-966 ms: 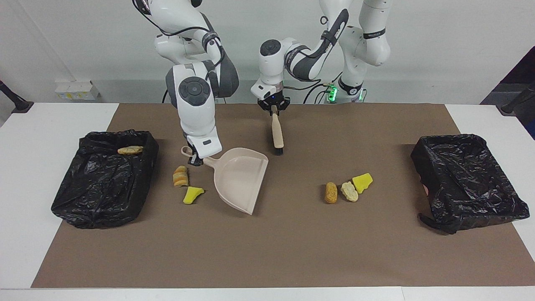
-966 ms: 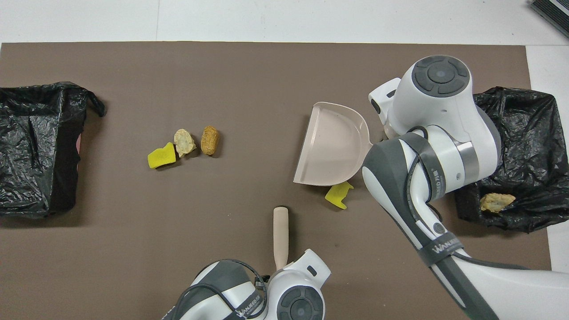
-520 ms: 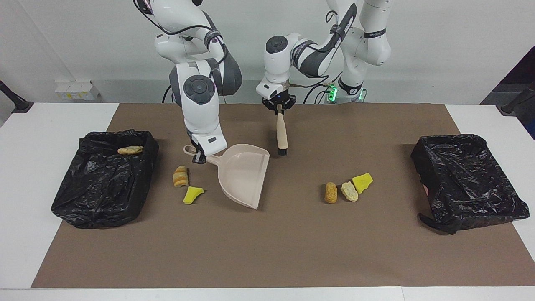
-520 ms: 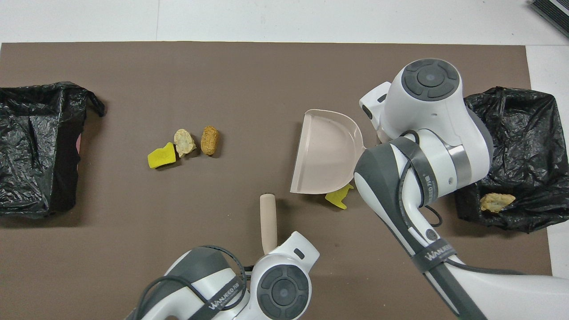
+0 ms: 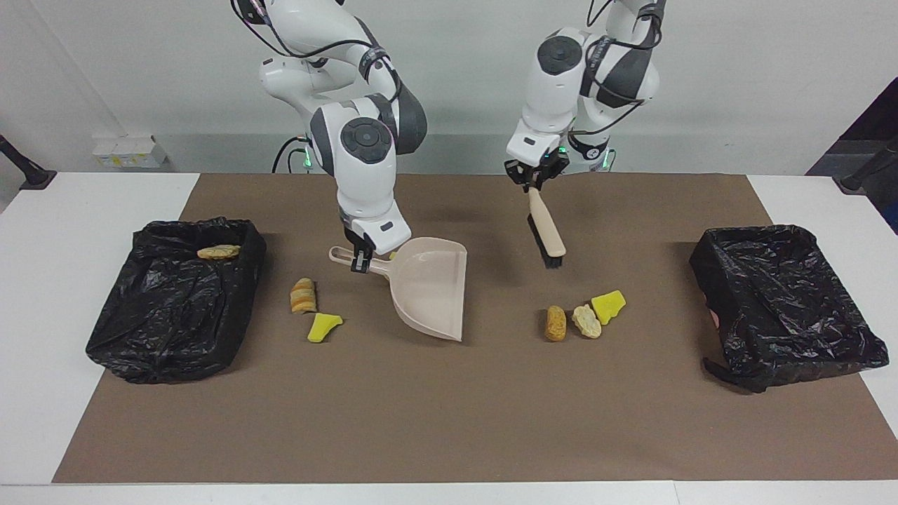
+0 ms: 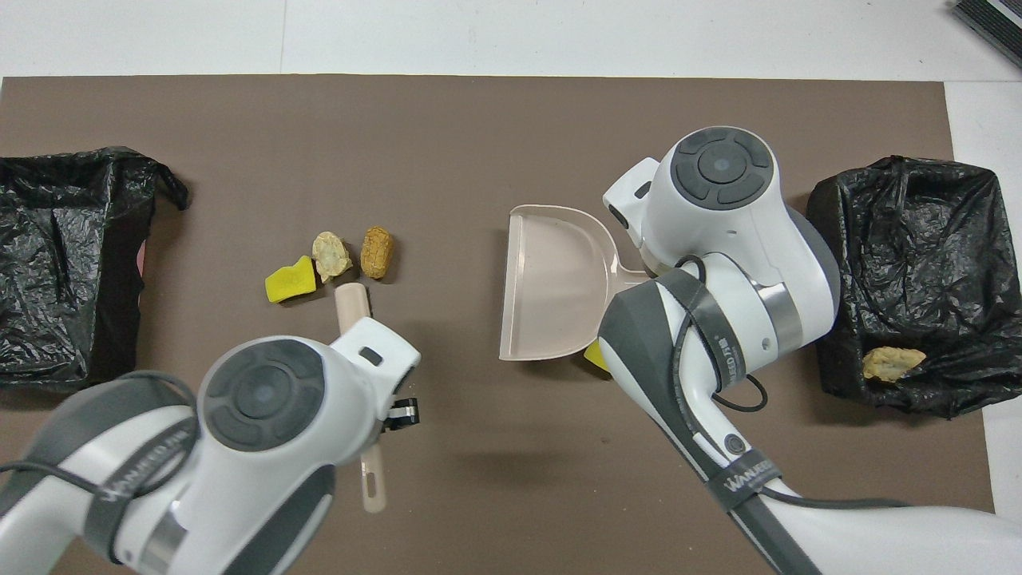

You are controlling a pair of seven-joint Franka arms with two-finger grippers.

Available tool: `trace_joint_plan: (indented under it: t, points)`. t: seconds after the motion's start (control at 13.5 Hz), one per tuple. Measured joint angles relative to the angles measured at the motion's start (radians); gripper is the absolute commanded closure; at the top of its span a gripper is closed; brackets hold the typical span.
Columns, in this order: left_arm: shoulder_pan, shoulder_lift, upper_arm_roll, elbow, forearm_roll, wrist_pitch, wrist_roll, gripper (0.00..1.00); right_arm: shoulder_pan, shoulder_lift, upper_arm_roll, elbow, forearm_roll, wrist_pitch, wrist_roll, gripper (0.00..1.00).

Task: Sweep and dump trash in bin
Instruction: 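Sweep the sponge and bread pieces into the dustpan with the left gripper's brush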

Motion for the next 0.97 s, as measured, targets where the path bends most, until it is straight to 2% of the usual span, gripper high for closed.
trace_joint_plan:
  t: [0.37,0.52,0.74,0.97]
  points:
    - [0.303,0.025,0.003,-0.001,0.001,-0.004,0.261,1.00,0.058,0.033,0.000,-0.005,-0.029,0.059,0.000,1.00]
    - [0.390,0.039,0.004,-0.001,0.001,-0.001,0.346,1.00,0.067,0.046,0.000,-0.006,-0.031,0.069,0.000,1.00]
    - [0.410,0.091,-0.003,-0.001,0.007,0.041,0.393,1.00,0.094,0.066,0.000,-0.006,-0.046,0.079,0.015,1.00]
    - [0.410,0.179,-0.009,-0.001,0.017,0.161,0.492,1.00,0.100,0.074,0.000,-0.006,-0.053,0.086,0.022,1.00]
